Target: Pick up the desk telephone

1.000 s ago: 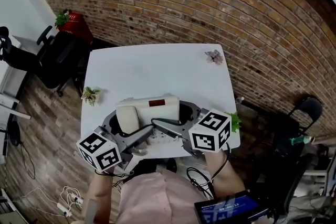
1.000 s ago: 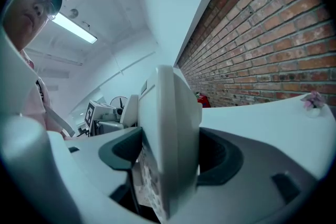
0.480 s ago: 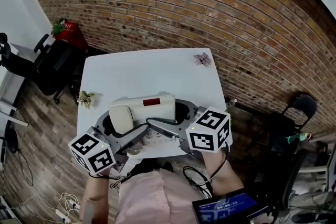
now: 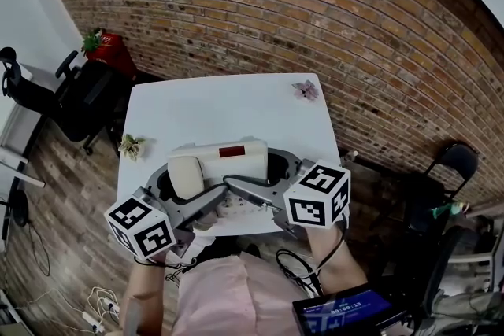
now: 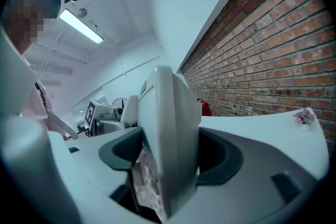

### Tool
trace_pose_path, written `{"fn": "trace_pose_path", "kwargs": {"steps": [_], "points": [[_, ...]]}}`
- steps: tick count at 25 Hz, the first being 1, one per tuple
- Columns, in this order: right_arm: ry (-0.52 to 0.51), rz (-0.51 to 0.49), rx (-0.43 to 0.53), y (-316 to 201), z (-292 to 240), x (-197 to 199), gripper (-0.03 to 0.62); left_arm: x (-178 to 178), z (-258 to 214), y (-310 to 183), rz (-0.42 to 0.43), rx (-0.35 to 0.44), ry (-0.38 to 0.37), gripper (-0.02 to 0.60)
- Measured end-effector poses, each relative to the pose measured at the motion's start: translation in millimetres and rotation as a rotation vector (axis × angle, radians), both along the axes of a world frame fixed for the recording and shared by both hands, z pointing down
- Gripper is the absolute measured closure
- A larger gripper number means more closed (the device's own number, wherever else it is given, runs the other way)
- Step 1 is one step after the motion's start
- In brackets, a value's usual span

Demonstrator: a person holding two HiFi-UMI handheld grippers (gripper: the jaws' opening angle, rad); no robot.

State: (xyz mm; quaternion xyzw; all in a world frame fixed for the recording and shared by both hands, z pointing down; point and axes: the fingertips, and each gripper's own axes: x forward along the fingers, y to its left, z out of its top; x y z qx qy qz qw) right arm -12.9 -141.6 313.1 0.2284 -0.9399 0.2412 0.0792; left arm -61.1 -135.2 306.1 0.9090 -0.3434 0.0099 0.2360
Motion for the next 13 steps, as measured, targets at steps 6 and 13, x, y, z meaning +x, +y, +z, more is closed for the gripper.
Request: {"fn": "trace_pose_path", "kwargs": {"steps": [6, 13], "points": [[-0.001, 0.0, 0.002, 1.4, -1.3, 0.4, 0.279, 0.4, -1.2, 1.5, -0.001, 0.001, 0.002, 0.132], [0.0, 0.001, 0.003, -0.4, -2.7, -4.2, 0.279, -4.2, -2.7, -0.4, -0.001, 0.001, 0.004, 0.132]]}}
